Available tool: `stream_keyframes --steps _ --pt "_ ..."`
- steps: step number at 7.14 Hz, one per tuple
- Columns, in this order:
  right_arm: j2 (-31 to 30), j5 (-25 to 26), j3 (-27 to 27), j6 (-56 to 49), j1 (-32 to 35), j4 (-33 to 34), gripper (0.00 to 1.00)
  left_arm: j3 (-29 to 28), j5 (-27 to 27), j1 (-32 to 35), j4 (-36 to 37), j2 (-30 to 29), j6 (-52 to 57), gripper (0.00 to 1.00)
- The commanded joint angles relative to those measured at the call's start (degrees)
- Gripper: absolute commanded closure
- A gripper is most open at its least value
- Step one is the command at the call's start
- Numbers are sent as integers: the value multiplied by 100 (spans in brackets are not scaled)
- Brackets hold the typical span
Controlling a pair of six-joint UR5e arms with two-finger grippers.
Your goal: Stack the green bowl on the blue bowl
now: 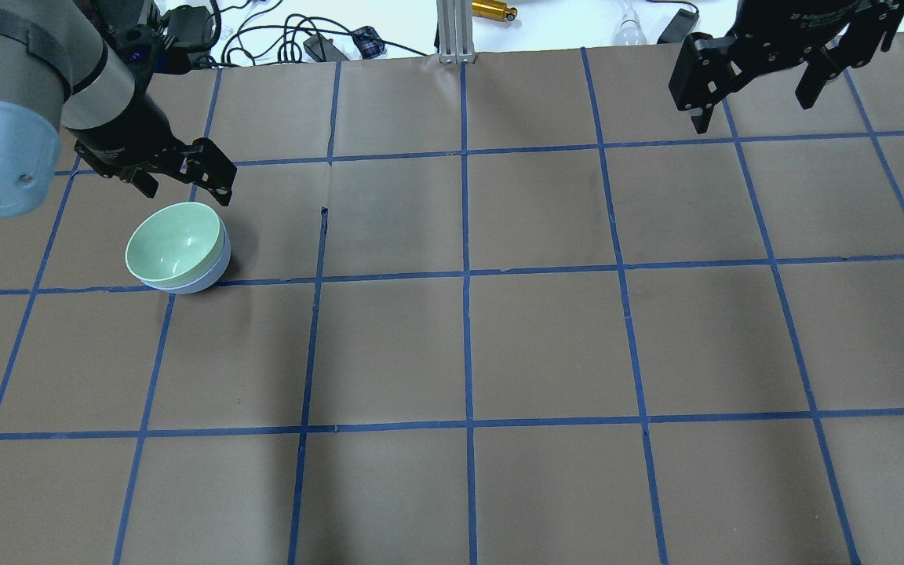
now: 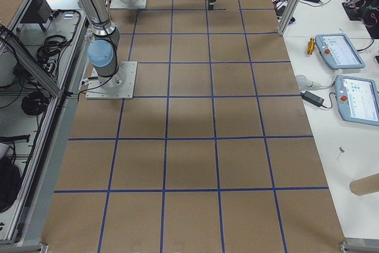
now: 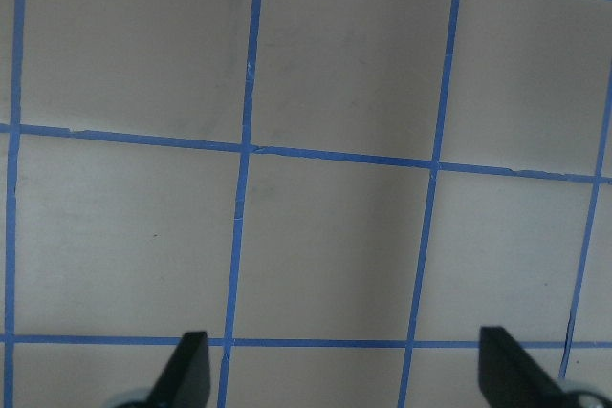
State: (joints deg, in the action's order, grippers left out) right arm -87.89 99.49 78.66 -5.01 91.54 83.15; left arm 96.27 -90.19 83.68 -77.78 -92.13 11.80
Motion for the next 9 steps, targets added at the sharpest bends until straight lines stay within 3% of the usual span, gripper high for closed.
stream_keyframes --steps 1,4,9 --pt "0 0 0 0 4 0 0 -142 -25 358 -472 221 -889 0" --pt "0 0 0 0 4 0 0 -424 -52 710 -1429 424 -1277 0" --pt "0 0 0 0 4 0 0 -433 -289 747 -1521 442 -1259 0"
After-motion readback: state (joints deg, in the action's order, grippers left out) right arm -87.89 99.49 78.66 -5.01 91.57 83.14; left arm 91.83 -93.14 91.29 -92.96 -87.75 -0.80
